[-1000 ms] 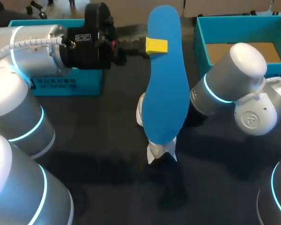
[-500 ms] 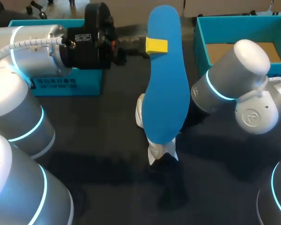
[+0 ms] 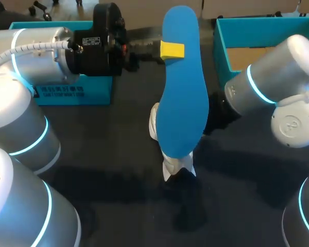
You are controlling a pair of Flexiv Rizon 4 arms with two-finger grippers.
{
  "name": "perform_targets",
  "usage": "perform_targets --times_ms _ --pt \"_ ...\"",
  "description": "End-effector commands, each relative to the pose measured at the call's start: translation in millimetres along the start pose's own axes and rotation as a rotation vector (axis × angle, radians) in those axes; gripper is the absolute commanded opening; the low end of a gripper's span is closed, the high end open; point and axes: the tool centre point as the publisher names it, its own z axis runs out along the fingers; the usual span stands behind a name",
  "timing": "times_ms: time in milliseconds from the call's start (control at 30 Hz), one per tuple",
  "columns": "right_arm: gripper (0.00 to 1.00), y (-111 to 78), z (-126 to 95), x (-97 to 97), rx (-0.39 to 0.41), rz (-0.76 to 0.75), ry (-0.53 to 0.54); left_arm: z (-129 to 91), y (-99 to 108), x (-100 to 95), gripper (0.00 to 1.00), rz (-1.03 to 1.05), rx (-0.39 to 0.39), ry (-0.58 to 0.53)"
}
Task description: Take the shoe out of the shoebox, open the shoe tongue, remove and reinsert the insole, then place the shoe into the shoebox
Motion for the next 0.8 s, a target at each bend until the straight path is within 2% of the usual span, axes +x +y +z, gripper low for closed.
perform_targets --times_ms 33,100,533,633,800 --pt "1.00 0.6 -17 2.6 0.001 -0.030 0.043 1 1 -0.8 0.00 0.000 0.003 0.000" --pt "1.00 3.8 -23 4.9 -0.018 -0.049 0.070 1 1 -0.8 0.00 0.000 0.003 0.000" --pt "1.00 3.8 -23 4.9 -0.018 -0.049 0.070 1 1 -0.8 0.00 0.000 0.003 0.000" --pt "1.00 2.2 -24 6.5 -0.026 -0.034 0.114 1 1 -0.8 0.00 0.000 0.003 0.000" --pt "1.00 -2.8 -37 7.7 -0.042 0.003 0.177 1 1 -0.8 0.00 0.000 0.003 0.000"
